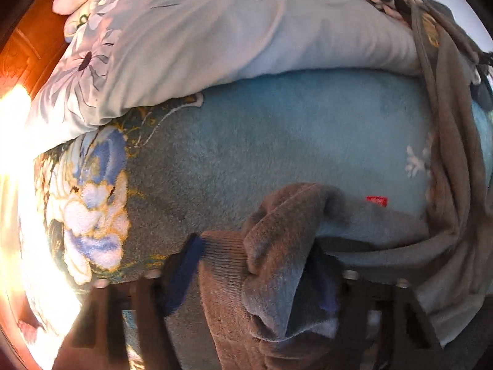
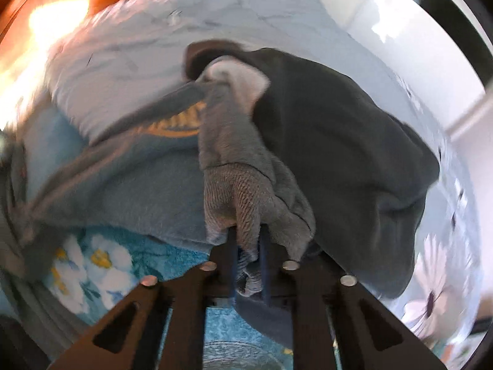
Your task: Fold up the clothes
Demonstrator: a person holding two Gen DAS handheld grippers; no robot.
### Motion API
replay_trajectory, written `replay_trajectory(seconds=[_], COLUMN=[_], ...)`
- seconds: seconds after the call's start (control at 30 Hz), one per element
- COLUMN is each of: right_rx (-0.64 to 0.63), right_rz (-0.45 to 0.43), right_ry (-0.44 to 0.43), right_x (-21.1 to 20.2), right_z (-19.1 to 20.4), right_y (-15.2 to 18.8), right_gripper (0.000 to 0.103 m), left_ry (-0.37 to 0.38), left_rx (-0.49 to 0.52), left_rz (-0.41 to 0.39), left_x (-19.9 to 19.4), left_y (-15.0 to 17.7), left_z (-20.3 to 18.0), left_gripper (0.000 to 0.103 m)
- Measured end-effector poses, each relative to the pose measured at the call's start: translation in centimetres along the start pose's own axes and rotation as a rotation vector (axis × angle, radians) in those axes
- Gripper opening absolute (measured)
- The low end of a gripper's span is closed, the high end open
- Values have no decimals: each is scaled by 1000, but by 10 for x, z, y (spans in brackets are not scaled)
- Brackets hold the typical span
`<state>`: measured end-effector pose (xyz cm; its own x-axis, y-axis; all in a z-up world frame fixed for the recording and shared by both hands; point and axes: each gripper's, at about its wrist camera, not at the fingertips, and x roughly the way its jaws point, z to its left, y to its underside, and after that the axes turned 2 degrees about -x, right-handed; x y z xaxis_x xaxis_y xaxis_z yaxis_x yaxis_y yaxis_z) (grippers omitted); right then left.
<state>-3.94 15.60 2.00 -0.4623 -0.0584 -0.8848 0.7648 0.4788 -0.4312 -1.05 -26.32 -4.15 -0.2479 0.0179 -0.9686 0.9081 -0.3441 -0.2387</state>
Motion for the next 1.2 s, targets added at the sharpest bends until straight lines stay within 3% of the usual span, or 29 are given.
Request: replay_trajectory(seconds=[0.07,0.13,0.33,0.43,0.57,0.67,0.97,1.2], right_rx=[106,212,449,525,603,648,775,842], right_rz=[-29,-63,-211,-287,-220,-181,-70,-12], right_ry=[-43,-86,-180,-175,-117,-107,-91,-95], right_x=[-12,-26,-90,-130,-121,-102,-42,-15], right_z=[-18,-37,-87,-114,-150,-161,-189,-195], right_y=[1,4,32,55,58,59,64,74], right_gripper=[10,9,8,8,8,8,8,8], left_ry=[10,23,51,45,-25,-15,-54,-69], left_rx=[-42,-96,-239,-329,-391,-459,-513,-505], left_rz=[-16,-37,-184,-256,-219,-187,-123,-47], left_x=[-5,-12,-71,-102,-88,-70,-24,-3], left_y=[1,3,18,20,4,-10,-59,-57], left_z=[1,4,22,50,77,92,96,87], left_gripper=[46,40,37,37,37,37,37,42])
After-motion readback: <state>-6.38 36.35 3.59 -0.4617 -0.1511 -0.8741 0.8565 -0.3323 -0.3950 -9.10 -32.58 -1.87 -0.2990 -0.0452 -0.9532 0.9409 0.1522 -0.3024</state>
